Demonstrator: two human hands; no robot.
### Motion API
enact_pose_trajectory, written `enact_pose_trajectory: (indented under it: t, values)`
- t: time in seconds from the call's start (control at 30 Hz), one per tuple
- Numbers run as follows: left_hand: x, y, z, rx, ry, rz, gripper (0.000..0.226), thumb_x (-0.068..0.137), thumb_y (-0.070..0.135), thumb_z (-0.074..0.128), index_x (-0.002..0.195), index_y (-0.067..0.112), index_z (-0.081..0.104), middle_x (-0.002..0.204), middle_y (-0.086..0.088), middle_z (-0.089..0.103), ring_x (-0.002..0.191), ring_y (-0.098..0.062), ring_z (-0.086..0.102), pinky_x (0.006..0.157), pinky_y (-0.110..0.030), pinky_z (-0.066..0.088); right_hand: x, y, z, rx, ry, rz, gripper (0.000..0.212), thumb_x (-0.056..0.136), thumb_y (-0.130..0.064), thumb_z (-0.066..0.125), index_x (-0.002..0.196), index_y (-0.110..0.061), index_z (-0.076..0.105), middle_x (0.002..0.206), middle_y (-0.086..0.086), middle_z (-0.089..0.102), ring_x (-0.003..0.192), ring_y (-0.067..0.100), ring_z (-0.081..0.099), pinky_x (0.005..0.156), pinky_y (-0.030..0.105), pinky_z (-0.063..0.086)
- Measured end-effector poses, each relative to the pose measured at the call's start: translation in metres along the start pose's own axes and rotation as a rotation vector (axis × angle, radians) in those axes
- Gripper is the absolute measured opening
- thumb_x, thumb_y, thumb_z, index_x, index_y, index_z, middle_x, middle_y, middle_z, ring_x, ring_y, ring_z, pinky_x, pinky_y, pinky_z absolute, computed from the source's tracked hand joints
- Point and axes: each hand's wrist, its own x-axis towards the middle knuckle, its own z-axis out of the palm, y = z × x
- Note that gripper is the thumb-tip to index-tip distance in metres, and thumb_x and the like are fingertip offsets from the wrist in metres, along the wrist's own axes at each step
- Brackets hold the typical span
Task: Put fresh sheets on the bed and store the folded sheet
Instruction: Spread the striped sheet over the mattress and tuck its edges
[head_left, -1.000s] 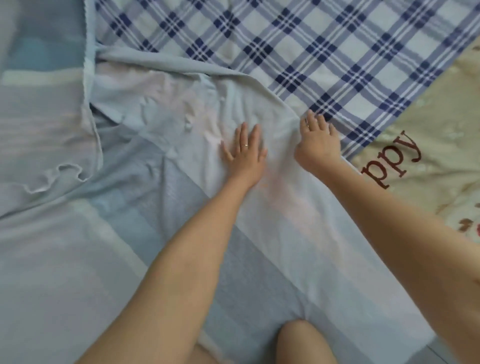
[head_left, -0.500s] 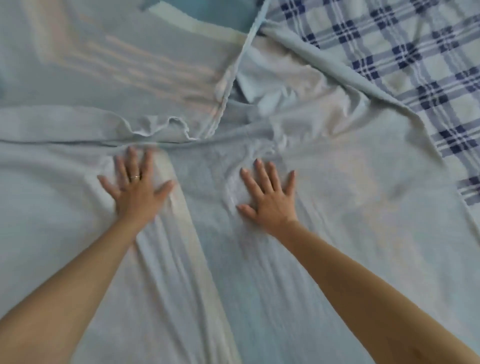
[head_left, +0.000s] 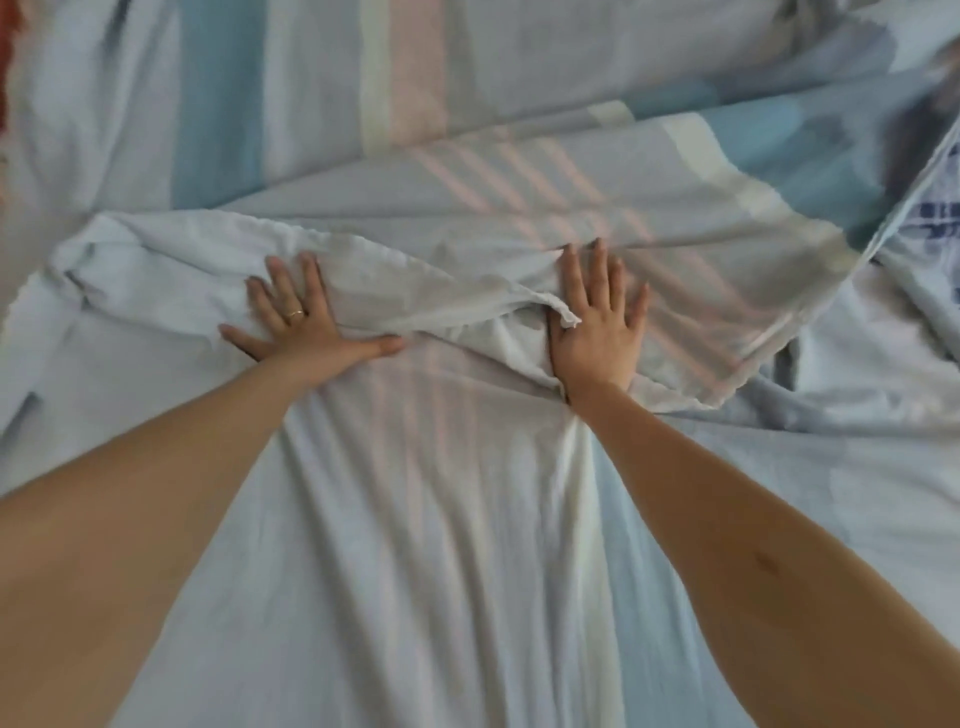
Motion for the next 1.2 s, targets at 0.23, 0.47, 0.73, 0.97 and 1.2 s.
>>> enact_pose_trajectory:
  t: [0.23, 0.47, 0.73, 0.97, 1.2]
  values:
    - [0.003, -0.005, -0.017, 0.022, -0.151, 0.029, 0.145, 0.044, 0.086, 0.061, 0.136, 0.033, -0.038, 0.145, -0.004, -0.044, 0.136, -0.03, -0.034, 0.102, -0.067, -0.013, 0.0, -0.003, -0.001, 0.014, 0.027, -0.034, 0.062, 0.088, -0.029, 0.036, 0.149, -0.019, 0.026, 0.155, 0.003, 0.025, 0.14, 0.027, 0.027, 0.114, 0.05, 0.01]
    - [0.005, -0.005, -0.018, 0.019, -0.161, 0.027, 0.146, 0.046, 0.084, 0.062, 0.136, 0.03, -0.039, 0.145, -0.005, -0.044, 0.136, -0.031, -0.035, 0.102, -0.067, -0.013, 0.002, -0.002, -0.001, 0.04, 0.049, -0.08, 0.068, 0.081, -0.018, 0.055, 0.146, -0.014, 0.034, 0.152, 0.003, 0.033, 0.136, 0.025, 0.032, 0.111, 0.047, 0.014]
    - [0.005, -0.009, -0.014, -0.027, -0.114, 0.039, 0.136, 0.055, 0.082, 0.059, 0.136, 0.033, -0.038, 0.144, -0.003, -0.044, 0.136, -0.029, -0.035, 0.102, -0.066, -0.017, 0.004, -0.002, -0.005, 0.039, 0.057, -0.136, 0.066, 0.084, -0.034, 0.034, 0.145, -0.011, 0.035, 0.148, 0.007, 0.039, 0.133, 0.024, 0.03, 0.109, 0.047, 0.015]
    - [-0.078, -0.027, 0.041, -0.471, 0.525, -0.117, 0.054, 0.084, 0.006, 0.045, 0.138, 0.007, 0.041, 0.15, -0.022, 0.023, 0.139, -0.038, 0.022, 0.111, -0.045, 0.017, 0.005, -0.007, -0.006, 0.042, 0.07, -0.1, 0.052, 0.091, -0.027, 0.034, 0.141, -0.012, 0.041, 0.143, 0.005, 0.047, 0.128, 0.027, 0.044, 0.105, 0.05, 0.029]
    - [-0.158, -0.065, 0.074, -0.571, 0.412, -0.624, 0.056, 0.089, 0.003, 0.051, 0.142, 0.005, 0.033, 0.147, -0.021, 0.026, 0.132, -0.038, 0.024, 0.101, -0.043, 0.027, -0.018, -0.017, -0.042, 0.133, -0.072, -0.251, 0.094, 0.075, -0.061, 0.039, 0.145, -0.001, 0.027, 0.137, 0.018, 0.047, 0.115, 0.035, 0.052, 0.091, 0.044, 0.04]
